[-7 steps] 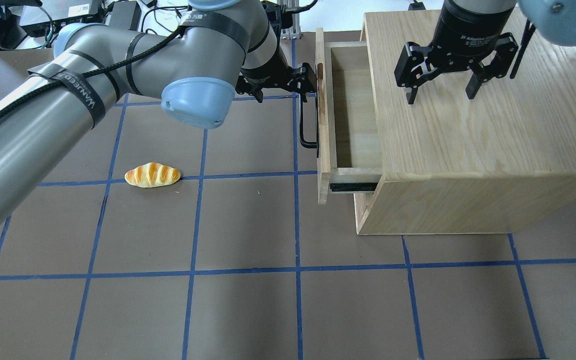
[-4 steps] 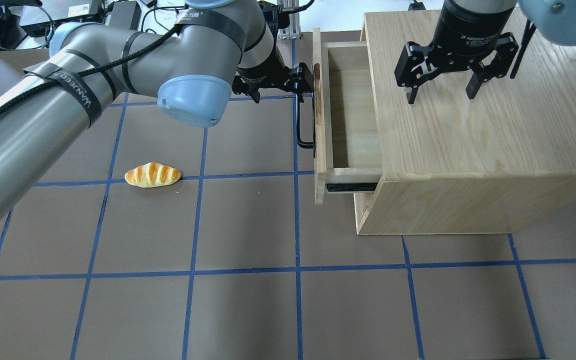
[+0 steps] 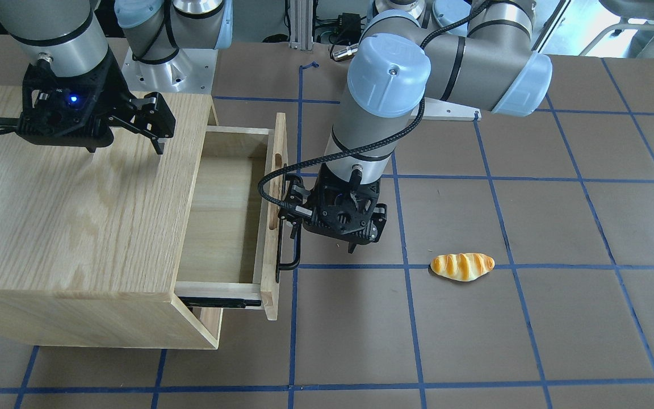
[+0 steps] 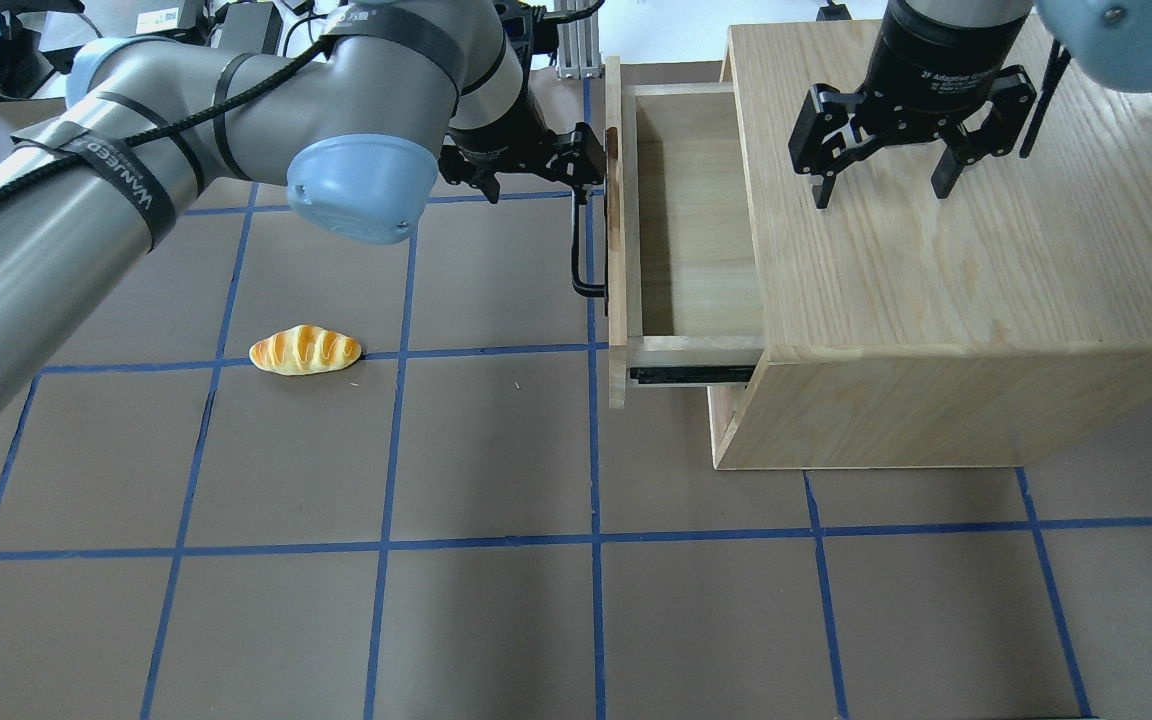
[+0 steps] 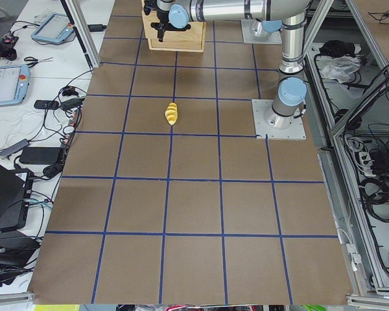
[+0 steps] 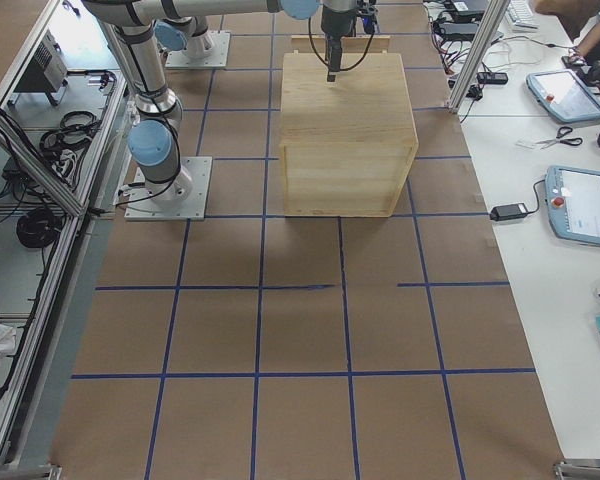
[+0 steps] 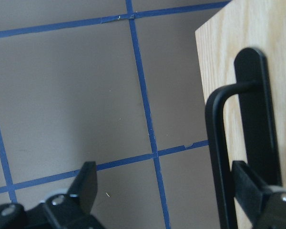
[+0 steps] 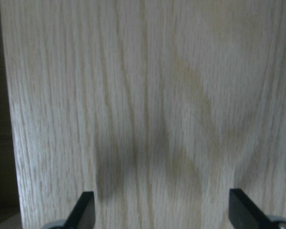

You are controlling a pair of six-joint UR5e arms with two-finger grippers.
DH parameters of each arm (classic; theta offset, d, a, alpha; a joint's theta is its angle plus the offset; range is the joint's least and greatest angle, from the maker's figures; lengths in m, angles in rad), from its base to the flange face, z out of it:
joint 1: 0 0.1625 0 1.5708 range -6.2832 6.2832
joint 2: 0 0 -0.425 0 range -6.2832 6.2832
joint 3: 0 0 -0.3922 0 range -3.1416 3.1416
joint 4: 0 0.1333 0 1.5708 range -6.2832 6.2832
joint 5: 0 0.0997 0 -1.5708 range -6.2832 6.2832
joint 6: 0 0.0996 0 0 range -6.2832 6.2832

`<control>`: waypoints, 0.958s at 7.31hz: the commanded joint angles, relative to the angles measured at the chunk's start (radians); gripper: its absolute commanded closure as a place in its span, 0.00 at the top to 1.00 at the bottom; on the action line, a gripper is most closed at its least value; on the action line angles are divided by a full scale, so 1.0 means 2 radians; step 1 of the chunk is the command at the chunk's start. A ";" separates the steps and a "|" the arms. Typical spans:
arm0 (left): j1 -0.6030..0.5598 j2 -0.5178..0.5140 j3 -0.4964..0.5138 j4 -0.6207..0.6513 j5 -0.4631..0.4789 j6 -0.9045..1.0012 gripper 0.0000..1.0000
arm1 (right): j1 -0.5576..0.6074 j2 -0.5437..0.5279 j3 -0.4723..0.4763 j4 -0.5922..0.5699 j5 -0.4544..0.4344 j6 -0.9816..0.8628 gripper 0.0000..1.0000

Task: Open upper drawer
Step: 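Pull the handle with the left gripper away from the cabinet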

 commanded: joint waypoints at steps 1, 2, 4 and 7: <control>0.008 0.002 0.007 -0.016 0.002 0.013 1.00 | 0.000 0.000 0.000 0.000 0.000 0.000 1.00; 0.009 0.002 0.007 -0.017 0.010 0.021 1.00 | 0.000 0.000 0.000 0.000 0.000 0.000 1.00; 0.013 0.002 0.007 -0.018 0.010 0.029 1.00 | 0.000 0.000 0.000 0.000 0.000 0.000 1.00; 0.019 0.002 0.007 -0.020 0.011 0.042 1.00 | 0.000 0.000 0.001 0.000 0.000 0.000 1.00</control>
